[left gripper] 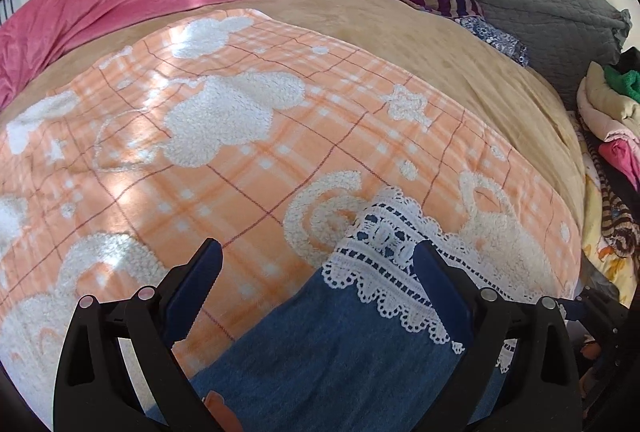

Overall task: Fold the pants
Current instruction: 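Position the right gripper at the lace trim edge of the denim, then grasp the lace trim edge with the right gripper while the left gripper grasps it too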

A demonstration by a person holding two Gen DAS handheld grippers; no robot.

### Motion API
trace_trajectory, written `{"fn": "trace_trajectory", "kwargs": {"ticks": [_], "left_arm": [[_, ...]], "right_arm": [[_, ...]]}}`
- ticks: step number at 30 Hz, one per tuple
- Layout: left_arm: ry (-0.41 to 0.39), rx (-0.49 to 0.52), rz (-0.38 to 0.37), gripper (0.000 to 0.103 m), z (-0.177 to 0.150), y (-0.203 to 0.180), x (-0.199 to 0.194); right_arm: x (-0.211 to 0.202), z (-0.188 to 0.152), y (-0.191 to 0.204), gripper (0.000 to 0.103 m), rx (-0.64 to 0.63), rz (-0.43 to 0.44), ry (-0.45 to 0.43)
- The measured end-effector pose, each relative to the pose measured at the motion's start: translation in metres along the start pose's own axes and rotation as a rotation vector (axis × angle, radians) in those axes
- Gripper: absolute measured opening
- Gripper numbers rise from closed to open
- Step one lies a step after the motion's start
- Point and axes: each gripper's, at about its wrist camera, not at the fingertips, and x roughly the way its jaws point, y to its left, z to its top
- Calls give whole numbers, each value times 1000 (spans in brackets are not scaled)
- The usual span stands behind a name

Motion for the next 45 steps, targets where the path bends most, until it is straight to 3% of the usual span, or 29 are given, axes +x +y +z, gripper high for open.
{"fn": "trace_trajectory", "kwargs": {"ticks": [4,18,22,26,30,39,45], "left_arm": [[17,7,-40,96,-3,0,9],[19,85,-66,95,0,-12,24],[33,106,-85,94,2,-13,28],[42,100,-142,81,1,-13,31],[51,127,-161,71,-2,-18,34],[52,120,-185,73,-4,-16,39],[65,124,-233,58,-7,-19,34]], "right_arm": [[2,0,6,84,-37,-2,-2],[4,2,3,77,-39,2,-8],[7,3,0,77,-26,-37,-8],[11,3,5,77,-53,-44,3],[8,5,2,57,-47,-30,-10],[16,8,-1,60,-31,-23,5],[11,9,-5,55,-18,-4,-16]]}}
